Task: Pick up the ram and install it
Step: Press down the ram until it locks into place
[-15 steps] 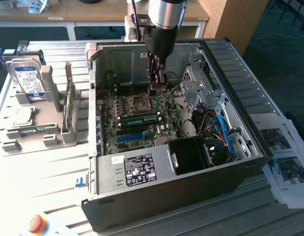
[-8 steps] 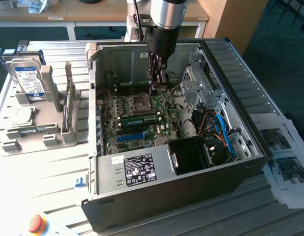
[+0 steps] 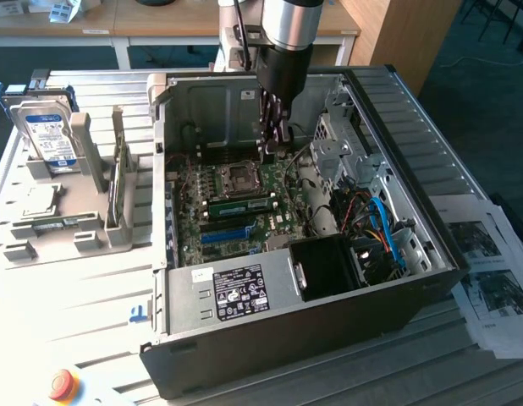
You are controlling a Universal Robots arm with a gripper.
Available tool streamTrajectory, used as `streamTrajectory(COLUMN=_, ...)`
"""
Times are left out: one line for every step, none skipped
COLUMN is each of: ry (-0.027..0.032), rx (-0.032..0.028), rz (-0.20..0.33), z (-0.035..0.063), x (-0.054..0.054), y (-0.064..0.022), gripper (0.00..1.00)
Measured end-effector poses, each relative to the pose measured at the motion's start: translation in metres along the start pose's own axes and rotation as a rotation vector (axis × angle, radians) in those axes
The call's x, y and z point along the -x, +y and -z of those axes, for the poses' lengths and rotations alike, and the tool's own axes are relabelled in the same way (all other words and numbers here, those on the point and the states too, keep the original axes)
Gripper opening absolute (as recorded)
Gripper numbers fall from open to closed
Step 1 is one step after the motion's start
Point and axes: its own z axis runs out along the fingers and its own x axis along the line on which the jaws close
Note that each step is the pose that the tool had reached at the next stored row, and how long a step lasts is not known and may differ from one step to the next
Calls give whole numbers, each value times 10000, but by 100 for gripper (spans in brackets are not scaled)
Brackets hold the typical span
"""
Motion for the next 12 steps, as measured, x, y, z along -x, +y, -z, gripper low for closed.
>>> streamTrajectory(ry=0, rx=-4, rz=1, z=0, x=0, y=-7, gripper=10)
streamTrajectory(ry=0, rx=-9, rz=0, z=0, x=0, y=-15, gripper=10)
streamTrajectory(ry=0, rx=-15, rz=0, z=0, x=0, y=-23, gripper=10)
streamTrajectory(ry=0, rx=-22, rz=0, z=0, x=0, y=-32, gripper=10)
streamTrajectory(ry=-1, rx=-29, rz=0, z=0, x=1, y=-42, gripper=10)
streamTrajectory(ry=-1, rx=-36, rz=0, z=0, x=1, y=-51, gripper=10)
streamTrajectory(ry=-1, rx=-43, rz=0, z=0, x=1, y=-61, gripper=10)
streamTrajectory(ry=-2, rx=-52, rz=0, z=0, x=1, y=-71, gripper=10)
streamTrajectory(ry=-1, rx=-61, rz=0, z=0, x=1, y=-81, gripper=10)
streamTrajectory(ry=-1, rx=-72, rz=1, z=0, x=1, y=-90, gripper=10)
streamTrajectory(ry=-1, rx=-85, rz=1, z=0, x=1, y=-99, gripper=10)
streamTrajectory(ry=-1, rx=-99, rz=0, z=0, x=1, y=-108, gripper=10)
